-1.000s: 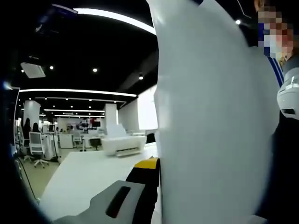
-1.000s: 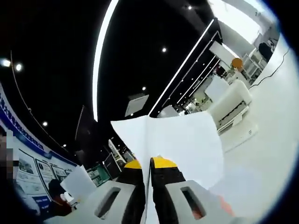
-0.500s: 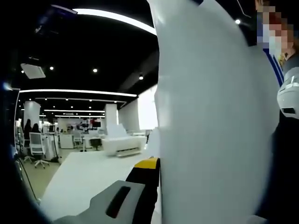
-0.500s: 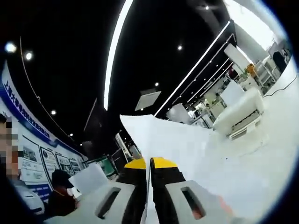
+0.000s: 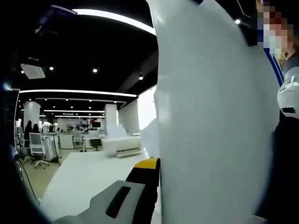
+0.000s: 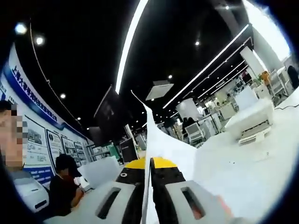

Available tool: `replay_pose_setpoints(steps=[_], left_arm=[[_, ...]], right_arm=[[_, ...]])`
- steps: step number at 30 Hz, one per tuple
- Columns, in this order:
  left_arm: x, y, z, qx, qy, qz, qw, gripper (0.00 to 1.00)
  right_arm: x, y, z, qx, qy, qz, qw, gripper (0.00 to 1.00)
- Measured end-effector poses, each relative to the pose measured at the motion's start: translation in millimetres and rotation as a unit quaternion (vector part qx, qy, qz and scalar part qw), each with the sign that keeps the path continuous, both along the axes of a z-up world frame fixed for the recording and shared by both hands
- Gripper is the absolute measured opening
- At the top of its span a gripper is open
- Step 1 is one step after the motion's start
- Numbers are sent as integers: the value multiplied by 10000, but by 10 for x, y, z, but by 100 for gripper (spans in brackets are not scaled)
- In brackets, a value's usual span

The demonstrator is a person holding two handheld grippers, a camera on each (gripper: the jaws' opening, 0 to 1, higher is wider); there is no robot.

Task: Organize the stack of printing papers by aligning and flattening the scattered papers on the table

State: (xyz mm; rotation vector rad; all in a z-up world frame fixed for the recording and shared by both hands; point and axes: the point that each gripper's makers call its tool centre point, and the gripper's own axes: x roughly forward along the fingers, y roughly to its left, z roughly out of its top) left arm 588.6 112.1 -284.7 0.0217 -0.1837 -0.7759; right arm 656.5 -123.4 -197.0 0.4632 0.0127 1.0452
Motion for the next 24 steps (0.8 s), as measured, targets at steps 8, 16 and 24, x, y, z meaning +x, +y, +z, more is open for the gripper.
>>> replay_pose_setpoints(steps=[8,16,24], left_arm=[[0,8,-1,-2,4,4,10000,6],[0,16,-15,-7,19,12,10000,6],[9,2,-13,1,23,3,10000,6]], right_arm=[[-155,107,63,-993,-521,-83,9937,0],[-185,10,132,-1772,-849,-303,9800,0],[-195,-98,218,-2699,-1292,-692,9517,0]])
